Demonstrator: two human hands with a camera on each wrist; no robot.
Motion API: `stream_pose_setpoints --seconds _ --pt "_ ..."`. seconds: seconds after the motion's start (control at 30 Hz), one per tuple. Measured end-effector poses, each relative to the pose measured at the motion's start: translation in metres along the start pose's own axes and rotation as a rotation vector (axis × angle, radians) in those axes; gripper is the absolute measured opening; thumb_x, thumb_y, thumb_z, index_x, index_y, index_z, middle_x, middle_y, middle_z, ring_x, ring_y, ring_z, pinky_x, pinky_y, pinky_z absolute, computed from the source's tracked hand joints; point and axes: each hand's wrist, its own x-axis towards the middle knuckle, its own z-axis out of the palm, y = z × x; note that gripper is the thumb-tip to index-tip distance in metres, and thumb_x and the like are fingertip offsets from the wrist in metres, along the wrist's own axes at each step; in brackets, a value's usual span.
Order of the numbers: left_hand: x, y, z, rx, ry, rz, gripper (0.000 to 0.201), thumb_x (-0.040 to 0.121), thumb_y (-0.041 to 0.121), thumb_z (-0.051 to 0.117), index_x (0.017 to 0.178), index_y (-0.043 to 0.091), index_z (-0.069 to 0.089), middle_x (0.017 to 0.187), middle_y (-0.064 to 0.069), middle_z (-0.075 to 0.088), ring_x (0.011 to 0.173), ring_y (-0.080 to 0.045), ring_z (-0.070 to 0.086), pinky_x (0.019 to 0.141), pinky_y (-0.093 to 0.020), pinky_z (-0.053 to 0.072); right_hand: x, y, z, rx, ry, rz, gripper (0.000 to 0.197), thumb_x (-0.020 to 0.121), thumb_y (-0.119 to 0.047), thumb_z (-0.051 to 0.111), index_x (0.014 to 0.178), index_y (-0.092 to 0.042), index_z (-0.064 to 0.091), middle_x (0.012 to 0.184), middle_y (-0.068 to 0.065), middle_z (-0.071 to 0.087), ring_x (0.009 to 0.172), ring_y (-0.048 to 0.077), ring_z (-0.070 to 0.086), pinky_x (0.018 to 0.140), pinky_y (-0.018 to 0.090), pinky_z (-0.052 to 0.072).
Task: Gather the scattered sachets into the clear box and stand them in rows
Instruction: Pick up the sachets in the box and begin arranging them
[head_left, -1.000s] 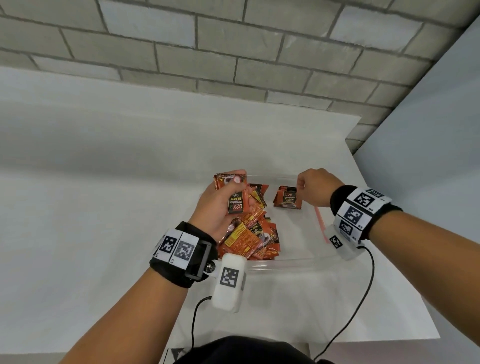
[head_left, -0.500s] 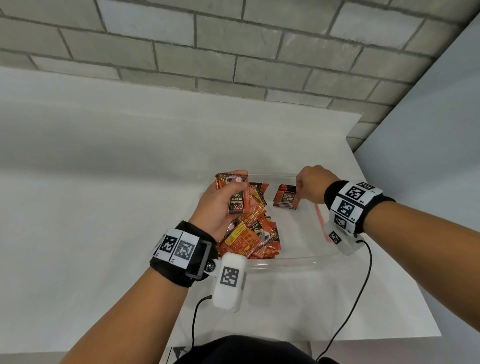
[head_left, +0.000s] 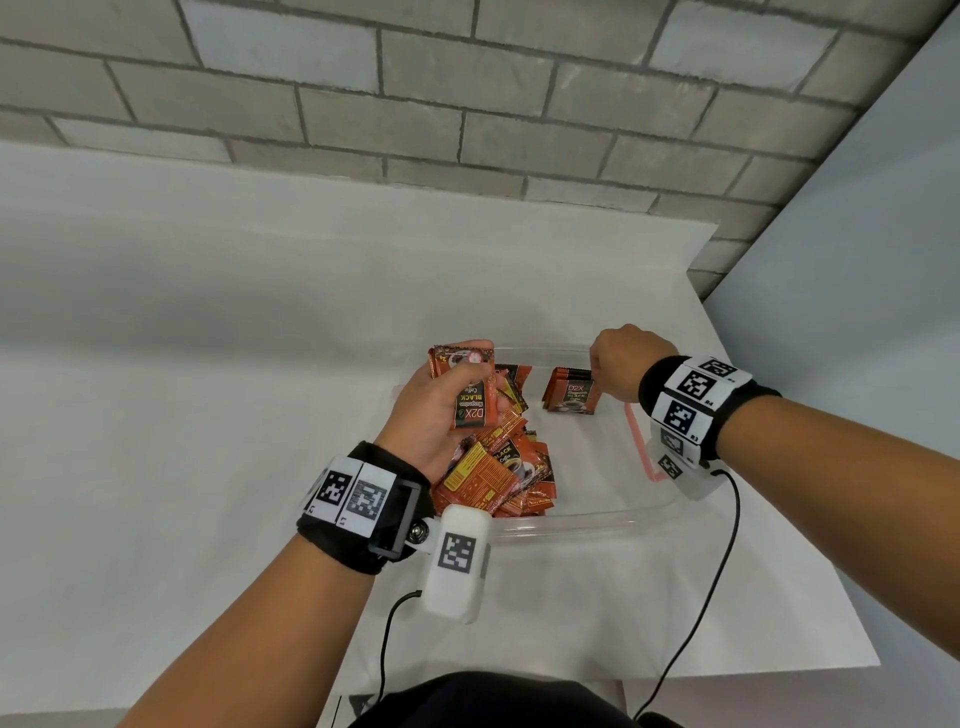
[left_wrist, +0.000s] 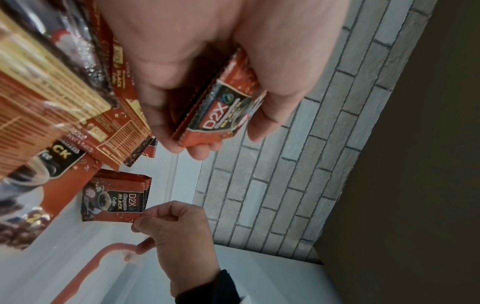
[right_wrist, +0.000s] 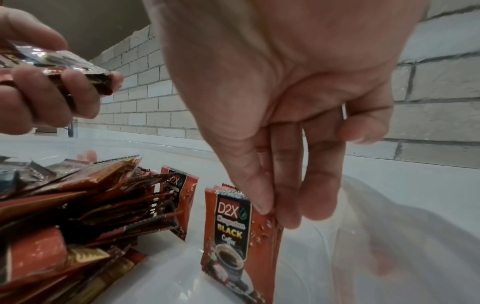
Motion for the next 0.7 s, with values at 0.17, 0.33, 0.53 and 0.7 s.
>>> stream_pose_setpoints --seconds 0.17,0.33,0.53,0.7 --pt "0.0013 -0.0009 -0.0006 0.004 -0.002 0.000 0.008 0.093 0.009 0.054 0.096 0.014 0.059 0.072 -0.003 0.069 0.062 -0.018 0.065 0.062 -0.029 0.055 0.0023 0.0009 0.0004 0.015 -0.006 -0.012 0.013 0.088 -0.011 0.060 0.099 -0.006 0.066 0.098 0.011 0.064 0.080 0.026 0.060 0.065 0.029 0.047" --pt "0.0021 -0.0009 -0.0008 -0.004 0.002 -0.005 0.008 0.093 0.008 0.054 0.097 0.013 0.058 0.071 -0.003 0.069 0.062 -0.018 0.064 0.061 -0.029 0.055 0.0014 0.0003 0.0010 -0.002 -0.006 -0.023 0.014 0.088 -0.010 0.059 0.099 -0.007 0.066 0.099 0.011 0.064 0.079 0.026 0.059 0.067 0.029 0.048" --pt "0.0035 -0.0014 -0.0019 -0.008 0.013 -0.007 0.009 0.093 0.009 0.054 0.099 0.014 0.058 0.072 -0.003 0.070 0.065 -0.019 0.065 0.066 -0.031 0.055 -0.0005 -0.0009 -0.0012 -0.009 0.006 -0.025 0.016 0.087 -0.014 0.061 0.101 -0.007 0.065 0.099 0.011 0.064 0.079 0.025 0.059 0.066 0.029 0.048" --pt "0.0042 -0.0030 -0.0020 -0.030 0.004 -0.007 0.008 0.094 0.008 0.053 0.099 0.013 0.058 0.072 -0.004 0.069 0.063 -0.019 0.065 0.062 -0.029 0.056 -0.0021 0.0010 -0.0029 0.007 0.017 -0.024 0.013 0.087 -0.012 0.060 0.098 -0.007 0.065 0.097 0.010 0.064 0.082 0.026 0.062 0.066 0.029 0.049"
